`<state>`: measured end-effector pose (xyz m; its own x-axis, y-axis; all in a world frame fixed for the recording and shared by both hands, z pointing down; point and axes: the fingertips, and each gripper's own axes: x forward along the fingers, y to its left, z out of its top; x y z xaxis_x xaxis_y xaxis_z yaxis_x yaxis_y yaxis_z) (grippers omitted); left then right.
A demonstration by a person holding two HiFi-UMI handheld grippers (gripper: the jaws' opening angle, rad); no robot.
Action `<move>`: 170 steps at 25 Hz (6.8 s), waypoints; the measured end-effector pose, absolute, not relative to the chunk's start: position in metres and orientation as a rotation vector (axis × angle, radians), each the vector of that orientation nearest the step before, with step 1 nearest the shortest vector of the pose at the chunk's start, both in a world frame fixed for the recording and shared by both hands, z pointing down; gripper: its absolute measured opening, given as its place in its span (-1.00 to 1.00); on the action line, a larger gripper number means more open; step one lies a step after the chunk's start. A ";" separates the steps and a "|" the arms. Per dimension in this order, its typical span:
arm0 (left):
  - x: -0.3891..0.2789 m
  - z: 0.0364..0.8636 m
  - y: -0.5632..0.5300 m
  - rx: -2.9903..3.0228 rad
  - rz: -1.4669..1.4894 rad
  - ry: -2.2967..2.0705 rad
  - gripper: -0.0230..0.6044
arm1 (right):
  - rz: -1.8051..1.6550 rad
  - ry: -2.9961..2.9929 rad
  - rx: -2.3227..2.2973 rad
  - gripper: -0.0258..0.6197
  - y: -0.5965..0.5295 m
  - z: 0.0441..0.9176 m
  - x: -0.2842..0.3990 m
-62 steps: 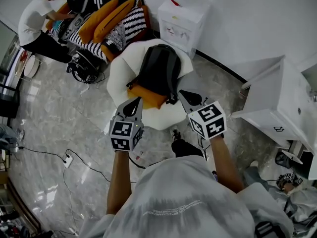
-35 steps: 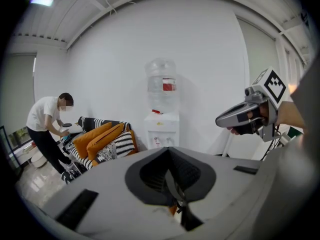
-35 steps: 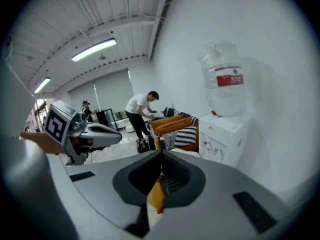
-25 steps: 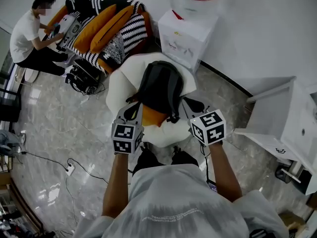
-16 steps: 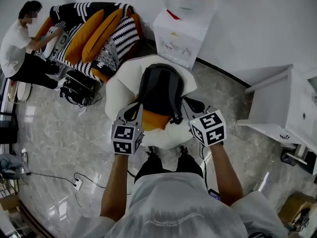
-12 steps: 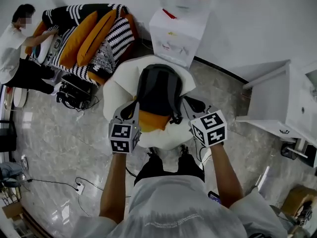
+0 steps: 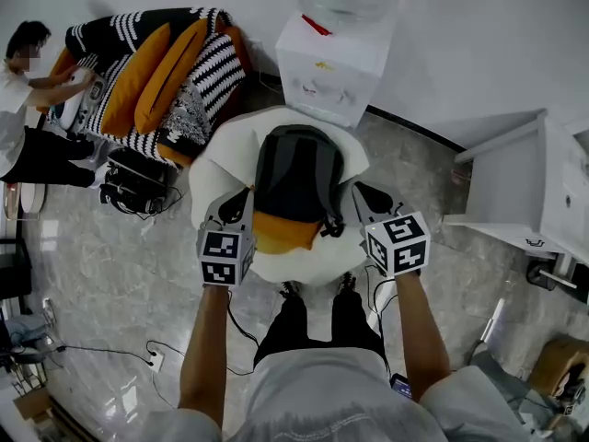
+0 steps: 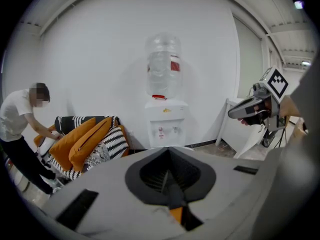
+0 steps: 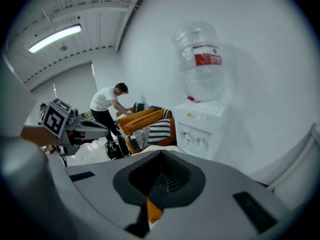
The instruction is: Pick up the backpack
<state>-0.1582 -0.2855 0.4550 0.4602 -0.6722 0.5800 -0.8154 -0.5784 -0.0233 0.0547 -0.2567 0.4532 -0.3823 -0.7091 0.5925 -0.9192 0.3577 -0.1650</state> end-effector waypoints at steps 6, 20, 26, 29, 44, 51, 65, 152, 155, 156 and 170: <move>-0.158 0.481 -0.297 2.441 0.849 -1.249 -0.92 | 0.725 -2.163 1.435 -0.92 -0.268 0.484 0.060; -0.161 0.551 -0.314 2.347 0.837 -1.250 -0.86 | 0.836 -2.076 1.326 -0.92 -0.275 0.564 0.054; -0.163 0.577 -0.326 2.325 0.863 -1.227 -0.65 | 0.898 -2.050 1.314 -0.91 -0.278 0.590 0.049; -0.163 0.594 -0.327 2.303 0.877 -1.204 -0.65 | 0.939 -2.024 1.327 -0.77 -0.278 0.606 0.050; -0.170 0.665 -0.330 2.223 0.950 -1.112 -0.62 | 1.091 -1.940 1.319 -0.61 -0.280 0.677 0.049; -0.171 0.693 -0.334 2.204 0.980 -1.089 -0.62 | 1.124 -1.920 1.283 -0.61 -0.276 0.706 0.044; -0.167 0.745 -0.333 2.162 1.020 -1.035 -0.61 | 1.235 -1.861 1.275 -0.61 -0.268 0.764 0.040; -0.133 0.919 -0.377 2.211 0.998 -0.954 -0.34 | 1.312 -2.062 1.291 -0.36 -0.328 0.922 -0.001; -0.131 0.920 -0.377 2.216 1.012 -0.956 -0.34 | 1.297 -2.086 1.289 -0.36 -0.329 0.918 -0.001; -0.130 0.921 -0.376 2.216 1.020 -0.958 -0.35 | 1.292 -2.093 1.291 -0.36 -0.329 0.917 -0.001; -0.126 0.917 -0.366 2.257 1.081 -0.930 -0.64 | 1.122 -2.069 1.263 -0.81 -0.322 0.911 -0.003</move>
